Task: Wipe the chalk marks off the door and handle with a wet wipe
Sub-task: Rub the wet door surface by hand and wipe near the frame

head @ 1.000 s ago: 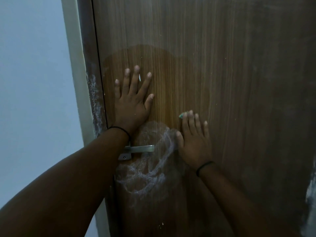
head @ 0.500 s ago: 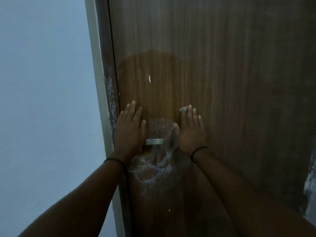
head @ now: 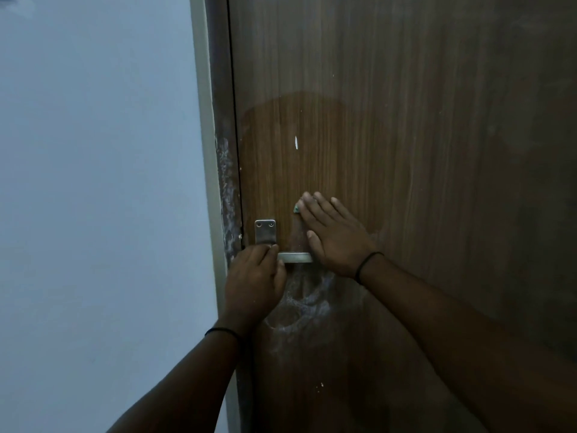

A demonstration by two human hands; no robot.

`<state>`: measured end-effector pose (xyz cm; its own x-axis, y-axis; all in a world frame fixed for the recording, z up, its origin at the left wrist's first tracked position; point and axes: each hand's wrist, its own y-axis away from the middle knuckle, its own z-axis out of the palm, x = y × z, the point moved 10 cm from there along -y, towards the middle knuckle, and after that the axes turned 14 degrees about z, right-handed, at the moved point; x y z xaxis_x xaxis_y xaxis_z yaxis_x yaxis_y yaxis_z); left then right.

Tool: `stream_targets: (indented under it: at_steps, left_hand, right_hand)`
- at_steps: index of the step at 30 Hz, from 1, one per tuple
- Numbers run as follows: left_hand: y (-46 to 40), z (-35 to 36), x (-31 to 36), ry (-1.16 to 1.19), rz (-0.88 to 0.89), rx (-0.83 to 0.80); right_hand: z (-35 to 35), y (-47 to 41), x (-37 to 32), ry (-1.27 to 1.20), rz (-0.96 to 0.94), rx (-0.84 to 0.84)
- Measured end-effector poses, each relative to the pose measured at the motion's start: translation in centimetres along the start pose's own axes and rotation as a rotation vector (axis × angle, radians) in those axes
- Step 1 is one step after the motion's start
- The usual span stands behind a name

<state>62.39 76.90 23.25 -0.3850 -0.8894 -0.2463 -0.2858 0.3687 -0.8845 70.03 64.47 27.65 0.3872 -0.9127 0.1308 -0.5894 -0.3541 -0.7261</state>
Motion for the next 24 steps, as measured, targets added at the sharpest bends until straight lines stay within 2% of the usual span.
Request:
stream_targets:
  at_steps: [5,8,13,16,19,21,24]
  left_hand:
    - [0.5,0.2,-0.1,0.019,0.004,-0.054]
    - [0.3,0.1,-0.2,0.028,-0.021,-0.075]
    - [0.3,-0.2,0.0,0.047,-0.056,-0.059]
    - [0.4,-0.1,0.0,0.030,-0.065,-0.042]
    - [0.4,-0.1,0.2,0.017,-0.066,-0.015]
    - [0.0,-0.1,0.3,0.009,-0.081,0.006]
    - [-0.7,0.3,0.5,-0.008,-0.083,0.028]
  right_hand:
    - [1.3,0.3,-0.1,0.167,-0.353,-0.104]
    - [2.0,2.2,2.4,0.249,-0.412,-0.126]
    - [1.0,0.9,1.9,0.210,-0.264,-0.010]
    - [1.7,0.9,0.7,0.205,-0.287,-0.019]
    - [3.3,3.7,3.0,0.201,-0.256,-0.063]
    - [3.7,5.9,5.7,0.151,-0.136,-0.059]
    - [3.3,6.1,8.8,0.042,0.158,-0.011]
